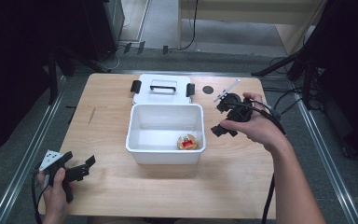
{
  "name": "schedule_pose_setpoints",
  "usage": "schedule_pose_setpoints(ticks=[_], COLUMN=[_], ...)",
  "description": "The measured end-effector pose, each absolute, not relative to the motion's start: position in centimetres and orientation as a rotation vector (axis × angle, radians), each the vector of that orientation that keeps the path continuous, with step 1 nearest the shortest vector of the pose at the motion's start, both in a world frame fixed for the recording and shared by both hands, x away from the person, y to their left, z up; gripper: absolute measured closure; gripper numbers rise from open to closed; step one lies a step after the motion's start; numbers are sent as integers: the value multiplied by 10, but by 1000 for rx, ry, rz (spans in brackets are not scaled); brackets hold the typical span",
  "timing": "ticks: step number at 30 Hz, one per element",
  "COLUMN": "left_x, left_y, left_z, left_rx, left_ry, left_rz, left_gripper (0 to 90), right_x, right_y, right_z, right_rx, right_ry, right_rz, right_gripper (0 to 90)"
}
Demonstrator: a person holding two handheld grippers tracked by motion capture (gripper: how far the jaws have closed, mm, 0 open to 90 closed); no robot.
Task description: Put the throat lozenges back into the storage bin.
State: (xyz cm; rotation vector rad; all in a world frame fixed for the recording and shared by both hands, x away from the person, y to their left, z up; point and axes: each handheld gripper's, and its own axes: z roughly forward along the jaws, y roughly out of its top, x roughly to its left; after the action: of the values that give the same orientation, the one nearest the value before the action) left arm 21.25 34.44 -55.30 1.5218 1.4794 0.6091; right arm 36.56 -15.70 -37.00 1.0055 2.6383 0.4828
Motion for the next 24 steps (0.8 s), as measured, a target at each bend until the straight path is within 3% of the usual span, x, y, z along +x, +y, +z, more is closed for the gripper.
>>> schedule_pose_setpoints(ticks=[24], left_x=[212], left_y=[344], left_z=[-553], left_rx=[1523], left_ry=[1480], left_rz=[610], left_gripper=[0], right_x=[336], right_y=[-261], right_z=[-435], right_rx=[1287], right_ry=[2463], right_rz=[508], right_gripper=[0])
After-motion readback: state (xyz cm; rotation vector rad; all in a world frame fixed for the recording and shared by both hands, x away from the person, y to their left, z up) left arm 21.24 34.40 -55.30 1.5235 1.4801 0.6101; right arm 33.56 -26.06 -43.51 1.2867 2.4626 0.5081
